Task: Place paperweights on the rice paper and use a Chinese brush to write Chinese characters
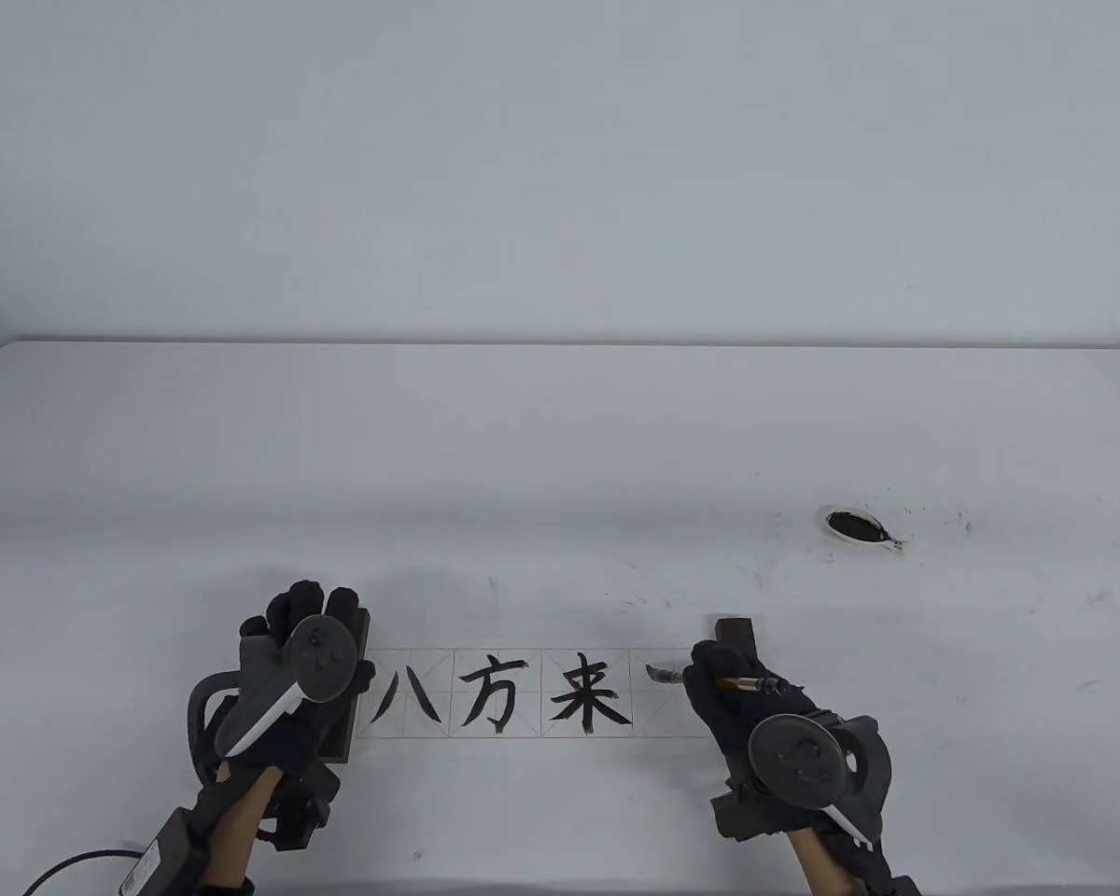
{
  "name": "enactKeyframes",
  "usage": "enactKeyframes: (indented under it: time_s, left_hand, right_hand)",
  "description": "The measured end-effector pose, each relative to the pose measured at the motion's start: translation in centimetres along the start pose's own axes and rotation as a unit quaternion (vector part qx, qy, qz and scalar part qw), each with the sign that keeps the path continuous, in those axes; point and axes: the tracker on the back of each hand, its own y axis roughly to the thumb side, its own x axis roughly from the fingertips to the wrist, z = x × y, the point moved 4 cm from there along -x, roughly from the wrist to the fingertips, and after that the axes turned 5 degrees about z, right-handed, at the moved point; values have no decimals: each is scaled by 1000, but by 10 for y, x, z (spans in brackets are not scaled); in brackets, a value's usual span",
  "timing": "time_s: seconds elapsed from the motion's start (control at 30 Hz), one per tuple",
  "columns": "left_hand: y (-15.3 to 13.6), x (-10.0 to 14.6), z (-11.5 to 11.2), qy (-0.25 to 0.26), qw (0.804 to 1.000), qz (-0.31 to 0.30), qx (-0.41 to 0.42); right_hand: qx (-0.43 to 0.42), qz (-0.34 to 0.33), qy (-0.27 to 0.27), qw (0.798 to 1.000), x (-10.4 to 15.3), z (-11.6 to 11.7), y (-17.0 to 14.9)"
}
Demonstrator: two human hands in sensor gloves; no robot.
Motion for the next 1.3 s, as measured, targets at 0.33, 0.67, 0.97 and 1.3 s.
enactKeyframes:
  time_s: [0.33,0.67,0.97,1.3]
  left_hand:
    - [1,0,-1,-1,1000,0,-2]
    - [1,0,-1,-3,1000,1,-2]
    - [1,1,-1,-5,1000,1,-1]
    - [1,1,-1,-5,1000,1,-1]
  right_hand:
    - [10,0,12,1000,0,5,2]
    - [-2,1,23,1000,-1,0,2]
    - [-24,20,6,999,-4,-4,-8]
    - [-16,23,40,999,-5,4,-8]
